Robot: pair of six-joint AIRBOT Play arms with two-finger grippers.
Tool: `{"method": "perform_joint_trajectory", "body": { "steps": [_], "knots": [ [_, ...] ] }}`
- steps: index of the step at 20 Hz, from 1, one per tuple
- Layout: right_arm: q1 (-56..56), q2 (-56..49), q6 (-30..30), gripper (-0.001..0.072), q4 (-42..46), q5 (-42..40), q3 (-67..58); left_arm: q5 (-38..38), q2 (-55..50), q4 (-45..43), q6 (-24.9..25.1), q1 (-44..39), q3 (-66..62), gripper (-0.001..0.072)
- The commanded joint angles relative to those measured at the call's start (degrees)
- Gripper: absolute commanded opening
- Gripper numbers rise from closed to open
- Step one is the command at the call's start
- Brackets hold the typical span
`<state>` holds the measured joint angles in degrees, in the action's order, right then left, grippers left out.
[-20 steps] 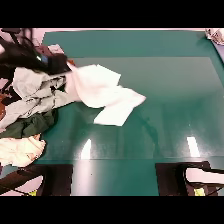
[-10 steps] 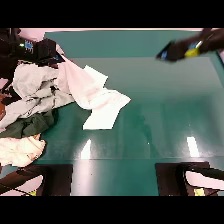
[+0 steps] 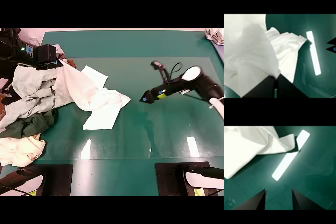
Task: Fold the shirts.
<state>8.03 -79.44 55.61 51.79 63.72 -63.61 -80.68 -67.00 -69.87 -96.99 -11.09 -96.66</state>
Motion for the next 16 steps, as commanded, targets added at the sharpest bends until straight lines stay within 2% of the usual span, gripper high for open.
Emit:
{"method": "perform_joint_trajectory", "body": {
  "steps": [1, 3, 9, 11, 12, 13, 14, 15, 16],
  "knots": [
    [2.9, -3.5, -8.0, 0.0387, -3.0, -7.5, 3.2, -1.2, 0.0, -0.7, 0.0, 0.0, 0.0, 0.0027],
    [3.8, -5.4, -11.4, 0.0519, -7.7, -10.8, 3.2, -1.6, 0.0, -0.7, 0.0, 0.0, 0.0, 0.0027],
    [4.5, -11.9, -17.0, 0.0517, -20.7, -18.6, 3.2, -2.4, 0.0, -0.7, 0.0, 0.0, 0.0, 0.0027],
    [5.9, -15.5, -17.6, 0.0510, -22.3, -18.5, 0.5, -2.5, 0.0, -0.6, -0.1, 0.0, 0.0, 0.0027],
    [7.0, -17.1, -17.6, 0.0473, -22.3, -18.4, -1.5, -2.4, 0.0, -0.6, -0.1, 0.0, 0.0, 0.0027],
    [8.2, -18.3, -17.6, 0.0311, -22.0, -18.5, -3.8, -2.4, 0.0, -0.7, 0.0, 0.0, 0.0, 0.0028],
    [9.1, -19.0, -17.6, 0.0017, -21.6, -17.6, -5.9, -2.2, 0.0, -0.7, 0.0, 0.0, 0.0, 0.0027],
    [9.5, -19.1, -16.8, 0.0019, -20.7, -16.4, -7.8, -1.8, 0.0, -0.7, -0.1, 0.0, 0.0, 0.0027],
    [9.3, -18.3, -11.7, 0.0016, -16.5, -15.5, -10.3, -1.2, 0.0, -1.0, 0.0, 0.0, 0.0, 0.0027]
  ]
}}
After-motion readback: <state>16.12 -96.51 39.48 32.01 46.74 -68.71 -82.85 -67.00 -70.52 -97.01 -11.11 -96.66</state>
